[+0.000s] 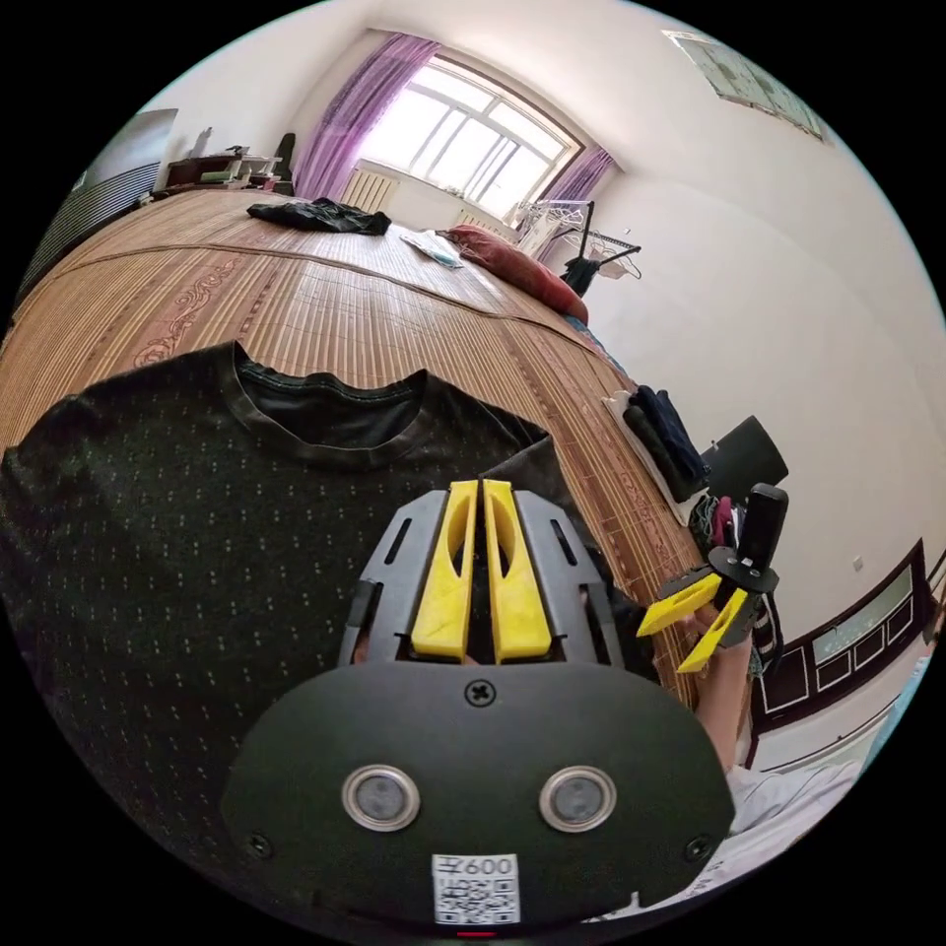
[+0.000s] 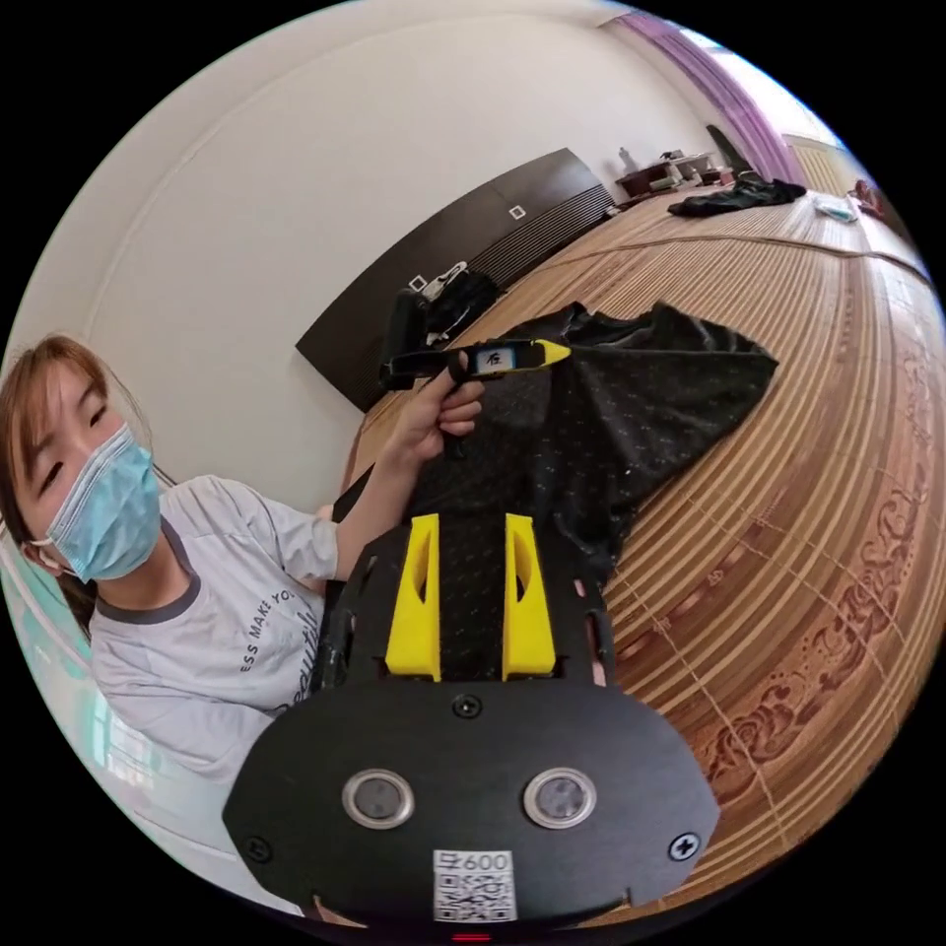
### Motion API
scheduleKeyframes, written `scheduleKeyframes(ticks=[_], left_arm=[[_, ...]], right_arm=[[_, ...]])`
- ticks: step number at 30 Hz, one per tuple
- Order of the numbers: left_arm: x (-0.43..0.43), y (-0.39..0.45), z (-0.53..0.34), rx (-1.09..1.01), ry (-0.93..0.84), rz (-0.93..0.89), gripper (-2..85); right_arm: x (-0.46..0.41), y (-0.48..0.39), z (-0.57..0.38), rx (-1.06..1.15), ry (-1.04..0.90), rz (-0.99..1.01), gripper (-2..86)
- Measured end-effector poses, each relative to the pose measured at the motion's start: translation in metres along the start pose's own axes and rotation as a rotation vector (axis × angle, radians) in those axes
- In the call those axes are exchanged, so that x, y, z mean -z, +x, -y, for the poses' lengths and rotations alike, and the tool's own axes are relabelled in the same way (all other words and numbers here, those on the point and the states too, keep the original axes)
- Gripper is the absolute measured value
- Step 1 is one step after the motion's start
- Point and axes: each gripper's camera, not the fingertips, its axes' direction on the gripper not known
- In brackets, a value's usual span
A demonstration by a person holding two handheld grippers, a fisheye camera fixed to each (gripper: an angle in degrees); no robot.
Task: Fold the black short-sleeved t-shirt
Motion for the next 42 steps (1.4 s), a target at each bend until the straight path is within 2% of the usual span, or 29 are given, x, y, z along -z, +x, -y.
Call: scheduleKeyframes(ticks=[3, 5, 8, 9, 10, 12, 13, 16, 18, 21, 25, 36, 42], left_arm=[[-0.002, 0.007, 0.004, 0.013, -0.028, 0.056, 6.6], [0.005, 0.017, 0.005, -0.009, 0.001, 0.093, 6.9], [0.015, 0.039, 0.009, -0.068, 0.016, 0.075, 7.1], [0.013, 0.05, 0.013, -0.102, -0.036, 0.007, 7.2], [0.005, 0.063, 0.017, -0.136, -0.148, -0.103, 7.3], [-0.015, 0.091, 0.017, -0.241, -0.339, -0.208, 7.7], [-0.022, 0.102, 0.015, -0.283, -0.384, -0.196, 7.8], [-0.066, 0.159, 0.0, -0.467, -0.556, 0.023, 10.4], [-0.085, 0.178, -0.008, -0.528, -0.625, 0.06, 11.3], [-0.086, 0.196, -0.009, -0.565, -0.597, 0.15, 11.6], [-0.086, 0.199, -0.006, -0.537, -0.615, 0.078, 12.1], [-0.095, 0.224, -0.009, -0.544, -0.659, 0.09, 12.6], [-0.079, 0.227, -0.004, -0.483, -0.608, 0.044, 11.6]], right_arm=[[0.015, -0.03, -0.011, -0.001, 0.031, -0.269, 7.5], [0.006, -0.066, -0.022, 0.095, -0.042, -0.455, 7.2], [-0.018, -0.092, -0.03, 0.197, -0.133, -0.521, 6.1], [-0.021, -0.095, -0.029, 0.199, -0.134, -0.534, 6.1], [-0.027, -0.099, -0.029, 0.211, -0.128, -0.541, 6.3], [-0.036, -0.107, -0.03, 0.244, -0.133, -0.512, 6.4], [-0.043, -0.11, -0.03, 0.244, -0.157, -0.499, 6.3], [-0.062, -0.116, -0.03, 0.227, -0.21, -0.548, 5.7], [-0.071, -0.122, -0.03, 0.235, -0.224, -0.555, 5.4], [-0.083, -0.146, -0.028, 0.29, -0.235, -0.598, 4.8], [-0.118, -0.154, -0.031, 0.295, -0.334, -0.775, 2.3], [-0.13, -0.176, -0.044, 0.31, -0.29, -0.803, -0.7], [-0.128, -0.189, -0.059, 0.343, -0.253, -0.859, -0.9]])
